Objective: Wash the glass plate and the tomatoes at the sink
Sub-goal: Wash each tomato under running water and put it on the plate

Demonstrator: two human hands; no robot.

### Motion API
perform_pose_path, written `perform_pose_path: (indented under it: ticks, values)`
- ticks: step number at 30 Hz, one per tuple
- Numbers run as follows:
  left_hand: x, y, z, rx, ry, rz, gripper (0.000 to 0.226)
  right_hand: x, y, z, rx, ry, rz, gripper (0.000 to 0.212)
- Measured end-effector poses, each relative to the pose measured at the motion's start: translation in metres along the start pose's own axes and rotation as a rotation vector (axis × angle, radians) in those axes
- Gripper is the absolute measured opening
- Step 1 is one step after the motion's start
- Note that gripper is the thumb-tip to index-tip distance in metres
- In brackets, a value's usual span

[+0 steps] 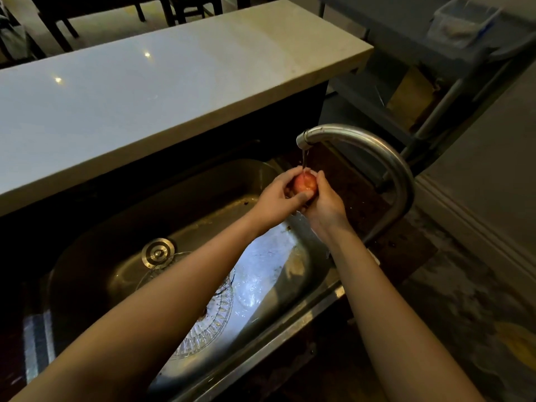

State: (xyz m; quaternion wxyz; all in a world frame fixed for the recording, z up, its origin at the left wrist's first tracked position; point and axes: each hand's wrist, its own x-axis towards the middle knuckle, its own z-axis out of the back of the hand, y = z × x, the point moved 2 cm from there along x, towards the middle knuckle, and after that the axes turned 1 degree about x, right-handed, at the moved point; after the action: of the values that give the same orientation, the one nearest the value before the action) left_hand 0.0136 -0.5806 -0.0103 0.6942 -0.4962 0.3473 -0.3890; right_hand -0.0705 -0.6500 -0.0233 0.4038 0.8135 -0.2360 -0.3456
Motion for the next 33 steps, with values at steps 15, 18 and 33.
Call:
perform_pose_path:
  ticks: [15,18,33]
  values:
    - [-0.005,-0.010,0.011,0.041,-0.097,-0.117,0.056,-0.002,0.002,-0.006,0.066,0.065,-0.010,0.038]
    - [-0.005,-0.015,0.013,0.222,-0.128,-0.202,0.053,-0.002,0.001,-0.006,0.018,-0.007,-0.041,0.044]
    - [0.009,-0.039,-0.009,-0.655,-0.011,0.299,0.013,-0.027,0.016,-0.005,-0.550,-0.051,0.169,0.037]
